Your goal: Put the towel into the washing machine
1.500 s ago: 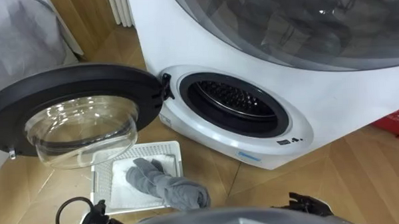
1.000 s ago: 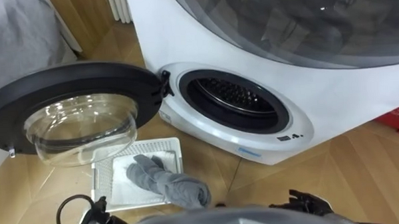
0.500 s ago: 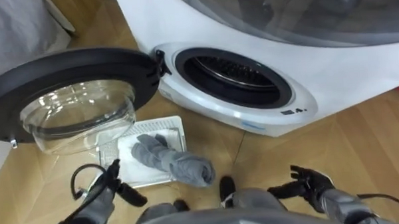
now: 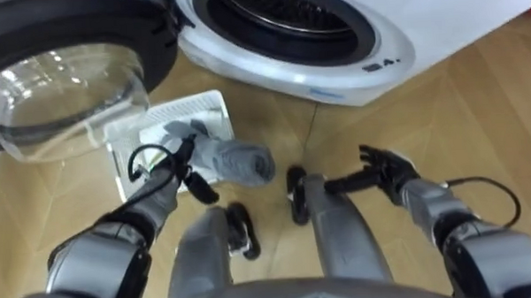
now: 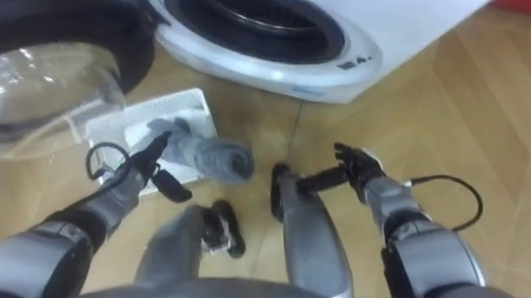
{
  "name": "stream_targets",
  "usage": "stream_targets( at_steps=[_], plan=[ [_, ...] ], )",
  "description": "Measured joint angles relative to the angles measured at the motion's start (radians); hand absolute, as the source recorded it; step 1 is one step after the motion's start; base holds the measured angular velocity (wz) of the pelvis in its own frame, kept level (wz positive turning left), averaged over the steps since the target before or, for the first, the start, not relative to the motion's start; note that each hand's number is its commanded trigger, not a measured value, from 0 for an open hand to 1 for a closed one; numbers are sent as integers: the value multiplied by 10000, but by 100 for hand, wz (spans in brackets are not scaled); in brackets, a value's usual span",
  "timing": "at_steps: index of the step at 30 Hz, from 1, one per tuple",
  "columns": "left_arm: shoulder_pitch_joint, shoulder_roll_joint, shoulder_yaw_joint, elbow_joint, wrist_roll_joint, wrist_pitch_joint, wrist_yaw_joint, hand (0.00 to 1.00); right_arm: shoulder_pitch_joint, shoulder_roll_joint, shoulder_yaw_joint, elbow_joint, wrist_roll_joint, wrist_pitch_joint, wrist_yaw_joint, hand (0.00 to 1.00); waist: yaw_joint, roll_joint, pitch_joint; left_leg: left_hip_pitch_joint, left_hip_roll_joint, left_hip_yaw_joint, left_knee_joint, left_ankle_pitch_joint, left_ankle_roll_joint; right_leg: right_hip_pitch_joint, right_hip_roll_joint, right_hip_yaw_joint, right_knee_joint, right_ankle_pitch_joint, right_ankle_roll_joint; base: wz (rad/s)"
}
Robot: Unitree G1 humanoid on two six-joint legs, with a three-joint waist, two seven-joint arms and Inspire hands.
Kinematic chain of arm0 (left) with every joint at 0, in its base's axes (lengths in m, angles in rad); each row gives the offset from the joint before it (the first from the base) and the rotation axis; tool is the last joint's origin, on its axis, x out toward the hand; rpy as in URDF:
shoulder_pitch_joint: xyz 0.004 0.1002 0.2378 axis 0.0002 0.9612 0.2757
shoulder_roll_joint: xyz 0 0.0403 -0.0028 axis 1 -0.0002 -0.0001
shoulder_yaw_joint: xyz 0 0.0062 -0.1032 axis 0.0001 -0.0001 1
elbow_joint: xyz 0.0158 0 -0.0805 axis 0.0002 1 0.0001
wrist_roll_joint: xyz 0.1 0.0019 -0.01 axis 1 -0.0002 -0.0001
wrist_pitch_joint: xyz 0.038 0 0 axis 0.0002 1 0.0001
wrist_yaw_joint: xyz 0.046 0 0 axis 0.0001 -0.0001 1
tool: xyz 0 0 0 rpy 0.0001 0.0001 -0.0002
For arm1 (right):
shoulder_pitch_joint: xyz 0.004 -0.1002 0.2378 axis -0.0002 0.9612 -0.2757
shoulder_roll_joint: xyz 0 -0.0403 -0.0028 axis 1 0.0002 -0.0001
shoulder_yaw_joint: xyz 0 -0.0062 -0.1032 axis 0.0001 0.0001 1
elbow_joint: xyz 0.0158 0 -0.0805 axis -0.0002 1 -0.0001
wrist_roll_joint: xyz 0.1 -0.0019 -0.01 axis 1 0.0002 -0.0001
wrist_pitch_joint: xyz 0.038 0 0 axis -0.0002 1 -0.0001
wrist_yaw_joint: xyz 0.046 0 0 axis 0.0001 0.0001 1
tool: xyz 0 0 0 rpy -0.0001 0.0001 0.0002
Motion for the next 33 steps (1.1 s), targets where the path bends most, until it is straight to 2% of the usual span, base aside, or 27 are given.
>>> stream_targets(
  at_steps=[2, 7, 9, 11, 16, 18, 21, 23, 27, 28, 29, 30, 31, 32, 33],
  plan=[
    [-142, 14, -197, 5, 8, 8, 218, 0, -41, 8, 159, -305, 707, -121, 20, 0, -64, -17, 8, -877, 180, -20, 834, -250, 11, -865, 2, 1, 685, -118, 14, 3],
    [-515, 44, -227, -10, 198, 47, 569, 0, -118, -13, 487, -720, 1837, -386, 195, 0, -236, -41, 30, -2381, 317, -74, 1906, -371, 37, -2325, 18, -7, 1553, -92, -48, 0],
    [-628, 142, -376, -39, 324, 44, 726, 0, -174, -18, 683, -785, 2242, -582, 292, 0, -326, -41, 30, -2844, 456, -108, 2437, -542, 43, -2775, 61, -44, 1980, -161, -109, -4],
    [-874, 283, -558, -48, 376, -12, 909, 0, -205, -80, 808, -1002, 2576, -690, 393, 0, -376, -31, 36, -3360, 621, -136, 2999, -741, 44, -3294, 73, -145, 2421, -276, -252, -10],
    [-1098, 529, -1068, -99, 665, -138, 1254, 0, -361, -138, 964, -1168, 2655, -1108, 675, 0, -675, -20, 33, -4050, 627, -266, 3477, -847, 1, -3960, 14, -237, 2910, -427, -338, 6],
    [-1165, 541, -1218, -99, 797, -157, 1315, 0, -416, -160, 972, -1201, 2712, -1302, 807, 0, -766, -21, 33, -4366, 642, -294, 3633, -854, 0, -4269, -7, -267, 3074, -441, -371, 10],
    [-1198, 604, -1293, -74, 992, -167, 1447, 0, -409, -174, 980, -1516, 2904, -1354, 877, 0, -927, -17, 36, -4731, 673, -339, 3908, -1001, -42, -4645, -20, -306, 3368, -485, -492, 1],
    [-1352, 697, -1429, -12, 1280, -225, 1644, 0, -410, -175, 1089, -1545, 3104, -1447, 906, 0, -989, 3, 48, -4927, 812, -387, 4082, -1100, -33, -4803, -12, -428, 3484, -566, -574, 0],
    [-1481, 836, -1718, -11, 1650, -348, 2181, 0, -430, -175, 1167, -1644, 3190, -1569, 972, 0, -1084, 15, 60, -5205, 904, -537, 4185, -1170, -129, -4977, 16, -602, 3512, -651, -669, 0],
    [-1481, 850, -1814, -9, 1666, -366, 2342, 22, -426, -174, 1185, -1650, 3209, -1646, 981, 0, -1107, 13, 61, -5238, 942, -529, 4203, -1209, -143, -5017, 32, -614, 3537, -680, -690, 0],
    [-1493, 857, -1874, -7, 1667, -390, 2486, 62, -427, -174, 1191, -1652, 3230, -1690, 986, 0, -1120, 11, 63, -5268, 955, -527, 4211, -1247, -162, -5067, 50, -616, 3558, -714, -698, 0],
    [-1498, 859, -1891, -7, 1668, -420, 2569, 84, -427, -174, 1191, -1653, 3234, -1722, 990, 0, -1127, 10, 63, -5285, 959, -524, 4213, -1268, -164, -5091, 55, -616, 3569, -735, -702, 0],
    [-1520, 863, -1923, -5, 1670, -476, 2737, 84, -428, -171, 1191, -1670, 3236, -1746, 992, 0, -1142, 9, 63, -5328, 963, -525, 4232, -1306, -188, -5139, 62, -616, 3608, -788, -707, 0],
    [-1577, 878, -1952, 2, 1671, -535, 2845, 100, -439, -173, 1189, -1698, 3237, -1763, 1002, 0, -1150, 8, 64, -5387, 980, -541, 4275, -1349, -215, -5192, 73, -637, 3644, -825, -724, 0],
    [-1605, 884, -1950, 10, 1677, -543, 2920, 100, -460, -173, 1190, -1698, 3237, -1766, 1021, 0, -1149, 8, 65, -5426, 1006, -560, 4300, -1370, -227, -5218, 92, -658, 3650, -835, -736, -5]
  ],
)
